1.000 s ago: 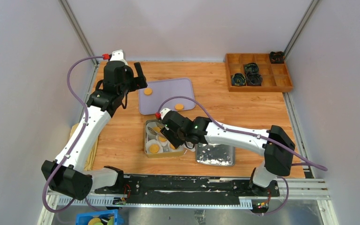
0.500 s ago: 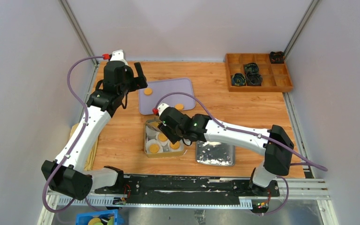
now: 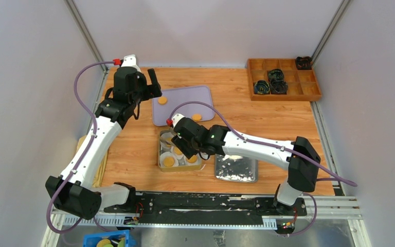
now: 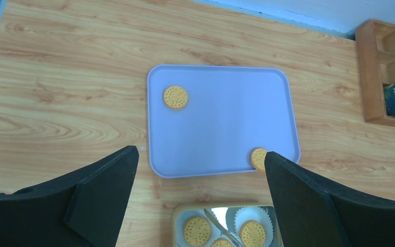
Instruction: Pack the cookies
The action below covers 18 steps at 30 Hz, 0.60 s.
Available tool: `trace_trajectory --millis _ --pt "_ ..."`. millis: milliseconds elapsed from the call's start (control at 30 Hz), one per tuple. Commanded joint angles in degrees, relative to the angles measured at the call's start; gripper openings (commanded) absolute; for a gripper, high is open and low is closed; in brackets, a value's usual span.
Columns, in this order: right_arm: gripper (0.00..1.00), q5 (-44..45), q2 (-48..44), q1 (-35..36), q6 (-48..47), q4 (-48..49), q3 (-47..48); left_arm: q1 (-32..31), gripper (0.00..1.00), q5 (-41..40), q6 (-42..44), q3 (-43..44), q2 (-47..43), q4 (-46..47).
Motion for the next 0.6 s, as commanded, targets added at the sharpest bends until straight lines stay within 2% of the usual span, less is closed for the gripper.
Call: trace_trajectory --millis 0,67,200,400,567 --pt "0.54 0.8 0.1 0.5 0.3 0.1 2.0 0.3 1.0 0.5 0.7 -0.2 -1.3 1.3" --pt "0.52 1.4 -0.2 0.5 0.5 -0.1 2.2 0.3 1.0 0.5 0.6 -0.2 -1.3 1.4" --pt "0.39 6.4 -2.6 0.5 0.5 -0.1 2.1 0.3 1.0 1.1 0.6 -0.1 -1.3 1.6" --pt "0.38 16.0 -7.4 -0.7 -2.2 -0.1 0.8 0.3 1.0 1.8 0.1 0.5 -1.1 2.0" --pt "0.38 17.0 -7.6 -8.1 -1.1 0.0 -1.0 0.3 1.0 2.6 -0.7 0.4 0.2 2.7"
